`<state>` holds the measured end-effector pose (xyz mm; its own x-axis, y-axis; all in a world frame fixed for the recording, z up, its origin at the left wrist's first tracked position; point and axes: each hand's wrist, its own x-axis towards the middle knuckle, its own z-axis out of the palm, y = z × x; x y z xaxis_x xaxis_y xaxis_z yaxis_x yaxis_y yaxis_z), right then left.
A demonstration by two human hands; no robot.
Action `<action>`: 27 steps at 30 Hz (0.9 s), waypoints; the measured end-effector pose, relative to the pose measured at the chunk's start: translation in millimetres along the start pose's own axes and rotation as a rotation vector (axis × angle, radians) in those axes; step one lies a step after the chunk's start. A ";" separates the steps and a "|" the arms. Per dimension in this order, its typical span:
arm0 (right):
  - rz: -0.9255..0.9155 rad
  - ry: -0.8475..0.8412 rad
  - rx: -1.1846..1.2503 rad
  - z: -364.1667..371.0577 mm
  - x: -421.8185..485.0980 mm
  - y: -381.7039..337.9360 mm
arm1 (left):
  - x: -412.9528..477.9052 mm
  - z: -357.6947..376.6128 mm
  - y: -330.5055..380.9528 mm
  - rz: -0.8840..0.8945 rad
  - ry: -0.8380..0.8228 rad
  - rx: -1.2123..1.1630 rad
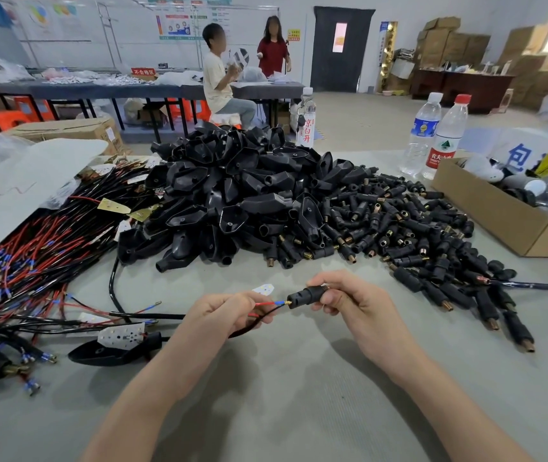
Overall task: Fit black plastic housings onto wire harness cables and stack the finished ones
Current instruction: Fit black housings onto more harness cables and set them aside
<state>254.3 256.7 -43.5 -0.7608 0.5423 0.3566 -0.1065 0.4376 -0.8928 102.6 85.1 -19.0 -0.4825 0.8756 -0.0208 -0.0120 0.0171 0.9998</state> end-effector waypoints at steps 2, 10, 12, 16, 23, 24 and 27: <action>-0.010 -0.005 -0.008 0.0 0.0 0.3 | 0.4 -0.4 -1.2 -0.002 0.019 -0.014; -0.017 -0.001 -0.044 0.1 -0.1 4.6 | -1.3 -1.1 -4.7 0.053 -0.025 0.072; -0.021 -0.008 -0.073 0.2 -0.3 4.9 | -3.1 1.6 -2.8 0.081 -0.036 0.069; -0.037 -0.004 -0.129 -0.4 -0.6 2.9 | -2.8 2.4 -1.7 0.074 -0.032 0.086; -0.061 -0.063 -0.195 5.8 -4.7 -0.6 | -1.7 8.2 -3.6 0.017 -0.032 0.186; -0.054 -0.072 -0.194 6.6 -5.3 -1.2 | -1.4 8.9 -5.4 0.022 -0.033 0.224; -0.009 -0.073 -0.185 5.2 -4.7 -3.2 | -0.9 6.9 -7.6 0.037 0.010 0.256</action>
<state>254.9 249.0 -43.7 -0.8056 0.4870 0.3375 0.0007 0.5705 -0.8213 109.1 87.5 -26.6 -0.4872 0.8731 0.0167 0.2270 0.1082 0.9679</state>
